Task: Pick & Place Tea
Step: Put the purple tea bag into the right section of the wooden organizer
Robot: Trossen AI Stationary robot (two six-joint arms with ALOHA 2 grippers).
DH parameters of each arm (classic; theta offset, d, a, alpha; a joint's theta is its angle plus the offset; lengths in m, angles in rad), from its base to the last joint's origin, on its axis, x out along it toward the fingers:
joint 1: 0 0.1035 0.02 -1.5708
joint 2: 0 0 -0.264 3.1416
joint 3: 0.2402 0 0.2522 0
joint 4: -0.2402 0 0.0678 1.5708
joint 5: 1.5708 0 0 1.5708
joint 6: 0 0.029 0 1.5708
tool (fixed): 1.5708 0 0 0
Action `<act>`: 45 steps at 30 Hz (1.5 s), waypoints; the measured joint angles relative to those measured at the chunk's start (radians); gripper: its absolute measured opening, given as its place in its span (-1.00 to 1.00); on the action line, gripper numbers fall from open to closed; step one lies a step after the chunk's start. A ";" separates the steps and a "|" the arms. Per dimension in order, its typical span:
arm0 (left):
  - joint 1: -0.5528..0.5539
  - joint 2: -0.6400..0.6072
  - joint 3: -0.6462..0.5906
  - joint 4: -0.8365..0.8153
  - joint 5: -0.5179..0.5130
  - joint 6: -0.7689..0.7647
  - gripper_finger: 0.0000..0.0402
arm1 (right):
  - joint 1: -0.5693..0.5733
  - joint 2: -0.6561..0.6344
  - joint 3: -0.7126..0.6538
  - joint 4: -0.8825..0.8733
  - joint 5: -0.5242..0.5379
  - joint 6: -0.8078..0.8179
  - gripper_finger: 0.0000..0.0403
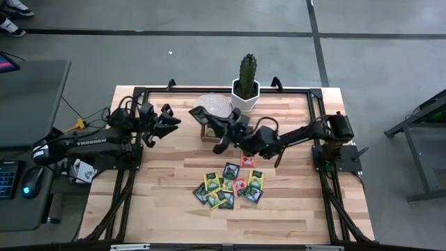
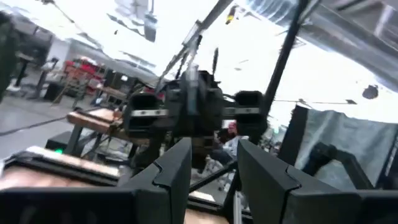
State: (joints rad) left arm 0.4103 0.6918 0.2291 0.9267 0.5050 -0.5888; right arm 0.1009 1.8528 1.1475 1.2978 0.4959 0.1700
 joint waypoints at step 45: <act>0.001 0.388 0.232 0.145 -0.050 0.009 0.00 | -0.096 0.000 -0.004 -0.022 -0.126 0.065 -1.00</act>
State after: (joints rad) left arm 0.4116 1.0794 0.4612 1.0720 0.4551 -0.5802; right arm 0.0045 1.8530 1.1435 1.2758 0.3704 0.2352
